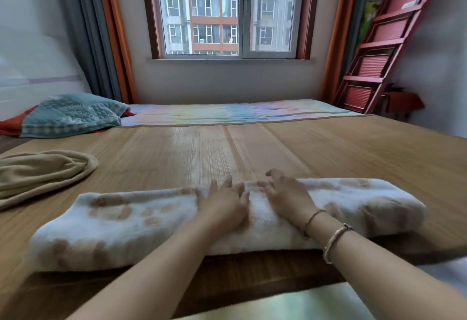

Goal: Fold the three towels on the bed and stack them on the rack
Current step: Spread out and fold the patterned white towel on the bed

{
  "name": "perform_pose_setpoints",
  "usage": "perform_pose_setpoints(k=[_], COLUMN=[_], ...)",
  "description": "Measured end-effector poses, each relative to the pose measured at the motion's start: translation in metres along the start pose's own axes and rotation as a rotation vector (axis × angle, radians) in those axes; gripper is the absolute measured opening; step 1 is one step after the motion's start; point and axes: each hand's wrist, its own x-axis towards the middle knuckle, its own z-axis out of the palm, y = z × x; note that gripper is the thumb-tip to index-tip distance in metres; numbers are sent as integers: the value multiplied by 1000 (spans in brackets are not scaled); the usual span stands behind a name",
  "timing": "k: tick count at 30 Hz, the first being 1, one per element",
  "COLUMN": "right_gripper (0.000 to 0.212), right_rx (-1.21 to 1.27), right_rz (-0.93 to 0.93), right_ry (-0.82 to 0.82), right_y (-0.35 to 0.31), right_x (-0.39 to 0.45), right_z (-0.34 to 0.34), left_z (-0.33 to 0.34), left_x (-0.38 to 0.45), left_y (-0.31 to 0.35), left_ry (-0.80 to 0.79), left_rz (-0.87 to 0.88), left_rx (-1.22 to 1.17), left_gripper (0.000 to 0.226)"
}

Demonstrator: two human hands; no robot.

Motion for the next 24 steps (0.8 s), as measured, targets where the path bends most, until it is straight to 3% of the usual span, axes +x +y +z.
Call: perform_pose_setpoints(k=[1, 4, 12, 14, 18, 21, 24], right_gripper=[40, 50, 54, 56, 66, 68, 45], right_rx=[33, -171, -337, -228, 124, 283, 674], right_rz=[-57, -115, 260, 326, 600, 684, 548], right_ry=[-63, -234, -318, -234, 191, 148, 117], right_y=[-3, 24, 156, 170, 190, 199, 192], right_x=[-8, -26, -18, -21, -35, -56, -71], right_z=[0, -9, -69, -72, -87, -101, -99], left_z=[8, 25, 29, 28, 25, 33, 42], left_x=[2, 4, 13, 13, 17, 17, 15], left_y=[1, -14, -14, -11, 13, 48, 70], left_ry=[-45, -74, -122, -130, 13, 80, -37], left_rz=[-20, -72, -121, -145, -104, 26, 56], left_rx=[32, 10, 76, 107, 10, -159, 6], left_gripper=[54, 57, 56, 55, 49, 50, 59])
